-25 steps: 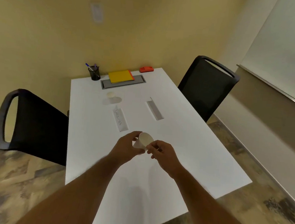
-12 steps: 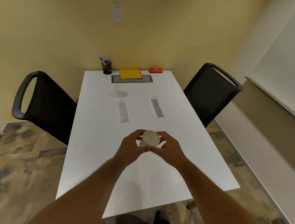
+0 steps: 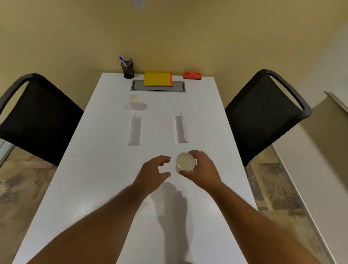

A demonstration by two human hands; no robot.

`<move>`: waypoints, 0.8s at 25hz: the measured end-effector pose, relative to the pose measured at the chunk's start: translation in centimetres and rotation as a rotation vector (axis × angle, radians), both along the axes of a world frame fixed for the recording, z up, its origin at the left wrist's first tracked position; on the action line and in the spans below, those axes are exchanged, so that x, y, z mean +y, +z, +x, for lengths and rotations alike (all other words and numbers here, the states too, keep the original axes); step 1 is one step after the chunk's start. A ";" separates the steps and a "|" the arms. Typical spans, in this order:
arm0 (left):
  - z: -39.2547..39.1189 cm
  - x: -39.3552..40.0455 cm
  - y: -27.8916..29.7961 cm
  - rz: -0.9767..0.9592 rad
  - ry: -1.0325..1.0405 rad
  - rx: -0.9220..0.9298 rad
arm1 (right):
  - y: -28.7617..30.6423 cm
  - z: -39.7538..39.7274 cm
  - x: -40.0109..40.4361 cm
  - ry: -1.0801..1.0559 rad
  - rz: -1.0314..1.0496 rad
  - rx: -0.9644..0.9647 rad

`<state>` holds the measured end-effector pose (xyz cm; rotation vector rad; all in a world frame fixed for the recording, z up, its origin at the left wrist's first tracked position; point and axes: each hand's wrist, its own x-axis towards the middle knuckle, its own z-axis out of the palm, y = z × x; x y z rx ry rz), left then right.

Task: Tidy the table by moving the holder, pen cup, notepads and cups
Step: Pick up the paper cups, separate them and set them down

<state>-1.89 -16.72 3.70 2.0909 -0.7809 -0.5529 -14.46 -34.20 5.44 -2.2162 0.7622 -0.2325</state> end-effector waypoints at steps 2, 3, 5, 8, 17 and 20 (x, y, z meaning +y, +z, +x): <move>0.6 -1.3 -0.4 0.009 0.093 -0.012 | -0.9 1.0 -2.9 -0.003 -0.002 0.072; 0.8 -1.9 -0.7 0.018 0.129 -0.012 | -1.4 1.5 -4.3 0.005 -0.001 0.112; 1.1 -2.5 -1.1 0.046 0.177 0.001 | -2.2 2.6 -6.4 0.011 0.000 0.175; 1.1 -2.9 -1.9 0.083 0.243 0.028 | -3.3 4.3 -8.4 0.019 0.007 0.219; 0.8 -2.6 -2.7 0.156 0.338 0.033 | -4.8 7.2 -9.8 0.147 0.003 0.325; 0.5 -2.5 -3.0 0.176 0.327 0.048 | -5.1 7.5 -9.6 0.172 0.002 0.347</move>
